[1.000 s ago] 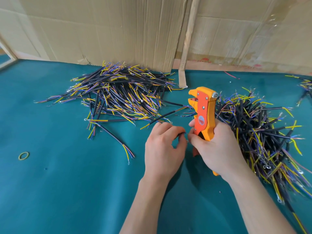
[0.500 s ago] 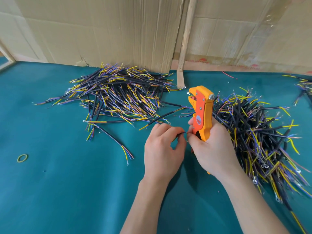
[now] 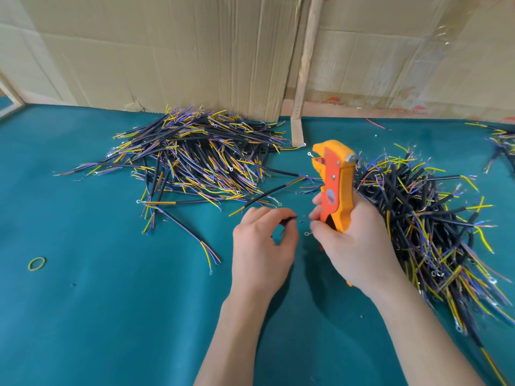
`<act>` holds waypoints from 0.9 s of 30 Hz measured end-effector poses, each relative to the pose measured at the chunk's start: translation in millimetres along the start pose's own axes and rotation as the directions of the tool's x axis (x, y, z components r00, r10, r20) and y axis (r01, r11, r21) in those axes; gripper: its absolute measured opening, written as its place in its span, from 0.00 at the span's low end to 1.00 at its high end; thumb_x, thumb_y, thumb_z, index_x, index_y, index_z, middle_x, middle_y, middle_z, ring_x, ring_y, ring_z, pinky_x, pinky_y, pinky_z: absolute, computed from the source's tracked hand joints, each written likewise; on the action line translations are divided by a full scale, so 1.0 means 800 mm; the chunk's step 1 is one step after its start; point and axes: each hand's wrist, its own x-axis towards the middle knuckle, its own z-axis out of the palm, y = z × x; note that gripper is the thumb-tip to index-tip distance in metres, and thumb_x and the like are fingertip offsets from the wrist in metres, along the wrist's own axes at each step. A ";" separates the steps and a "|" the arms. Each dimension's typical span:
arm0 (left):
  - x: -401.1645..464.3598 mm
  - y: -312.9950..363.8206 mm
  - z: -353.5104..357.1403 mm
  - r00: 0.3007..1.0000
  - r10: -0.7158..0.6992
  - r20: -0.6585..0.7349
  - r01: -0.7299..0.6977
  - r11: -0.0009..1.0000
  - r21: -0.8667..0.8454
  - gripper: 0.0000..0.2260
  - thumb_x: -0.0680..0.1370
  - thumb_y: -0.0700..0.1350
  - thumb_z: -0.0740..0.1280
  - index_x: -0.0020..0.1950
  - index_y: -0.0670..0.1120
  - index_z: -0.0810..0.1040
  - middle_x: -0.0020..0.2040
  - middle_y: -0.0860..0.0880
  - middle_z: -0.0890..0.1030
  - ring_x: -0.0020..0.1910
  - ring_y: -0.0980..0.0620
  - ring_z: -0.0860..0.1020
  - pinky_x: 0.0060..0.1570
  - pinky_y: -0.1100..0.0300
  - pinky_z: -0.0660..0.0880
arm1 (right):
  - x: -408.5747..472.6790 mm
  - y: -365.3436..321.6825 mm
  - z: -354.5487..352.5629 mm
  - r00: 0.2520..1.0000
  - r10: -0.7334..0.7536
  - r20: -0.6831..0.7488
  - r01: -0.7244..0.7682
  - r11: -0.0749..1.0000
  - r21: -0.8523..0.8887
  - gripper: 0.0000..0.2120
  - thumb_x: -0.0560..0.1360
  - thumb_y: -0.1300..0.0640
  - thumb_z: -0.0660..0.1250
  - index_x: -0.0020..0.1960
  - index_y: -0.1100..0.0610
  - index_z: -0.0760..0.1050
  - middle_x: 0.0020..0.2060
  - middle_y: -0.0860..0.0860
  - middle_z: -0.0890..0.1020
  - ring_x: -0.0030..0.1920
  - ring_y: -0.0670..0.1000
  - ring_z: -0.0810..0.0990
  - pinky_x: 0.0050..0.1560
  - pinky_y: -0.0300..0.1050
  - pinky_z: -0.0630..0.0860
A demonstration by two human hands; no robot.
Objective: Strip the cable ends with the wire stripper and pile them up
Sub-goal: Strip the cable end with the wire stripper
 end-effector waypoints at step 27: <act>0.005 -0.002 -0.005 0.930 -0.188 0.317 0.248 0.955 -0.162 0.04 0.74 0.39 0.72 0.44 0.48 0.85 0.33 0.58 0.81 0.30 0.59 0.73 0.35 0.71 0.67 | -0.003 0.001 0.004 0.960 -0.260 0.106 0.280 0.910 -0.307 0.12 0.74 0.68 0.67 0.52 0.53 0.72 0.35 0.45 0.75 0.39 0.54 0.72 0.36 0.46 0.59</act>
